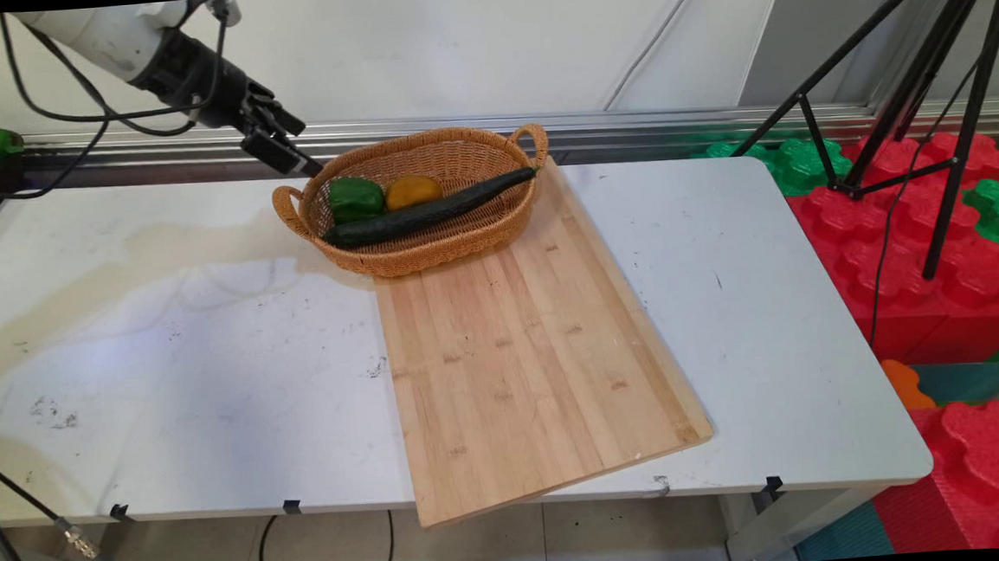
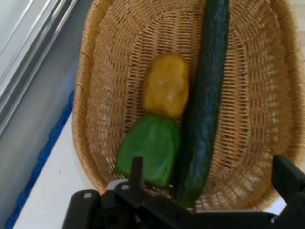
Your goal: Pick up the cucumber from the vegetable basket
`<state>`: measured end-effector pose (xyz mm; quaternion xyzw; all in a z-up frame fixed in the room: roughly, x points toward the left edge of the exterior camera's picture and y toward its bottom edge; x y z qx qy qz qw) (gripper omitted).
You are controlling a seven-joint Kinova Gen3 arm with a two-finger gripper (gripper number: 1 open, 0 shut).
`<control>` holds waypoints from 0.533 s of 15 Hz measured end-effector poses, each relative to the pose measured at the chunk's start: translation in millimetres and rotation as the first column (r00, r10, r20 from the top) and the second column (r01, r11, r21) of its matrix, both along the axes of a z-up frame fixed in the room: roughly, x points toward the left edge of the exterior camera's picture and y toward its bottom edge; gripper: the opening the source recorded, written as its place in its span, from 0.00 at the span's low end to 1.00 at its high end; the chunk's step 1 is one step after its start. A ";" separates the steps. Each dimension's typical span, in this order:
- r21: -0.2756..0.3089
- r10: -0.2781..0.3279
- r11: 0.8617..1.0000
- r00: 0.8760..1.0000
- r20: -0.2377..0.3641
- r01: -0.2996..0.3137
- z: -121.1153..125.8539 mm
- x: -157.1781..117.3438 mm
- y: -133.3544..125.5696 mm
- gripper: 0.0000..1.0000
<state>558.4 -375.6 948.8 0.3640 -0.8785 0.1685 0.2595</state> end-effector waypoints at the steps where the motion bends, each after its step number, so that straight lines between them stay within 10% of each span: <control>1: 0.000 -0.002 1.000 1.000 0.001 0.002 -2.1 -0.7 -4.0 1.00; 8: 0.000 -0.061 0.998 0.998 -0.010 0.061 -32.4 -27.1 -51.1 1.00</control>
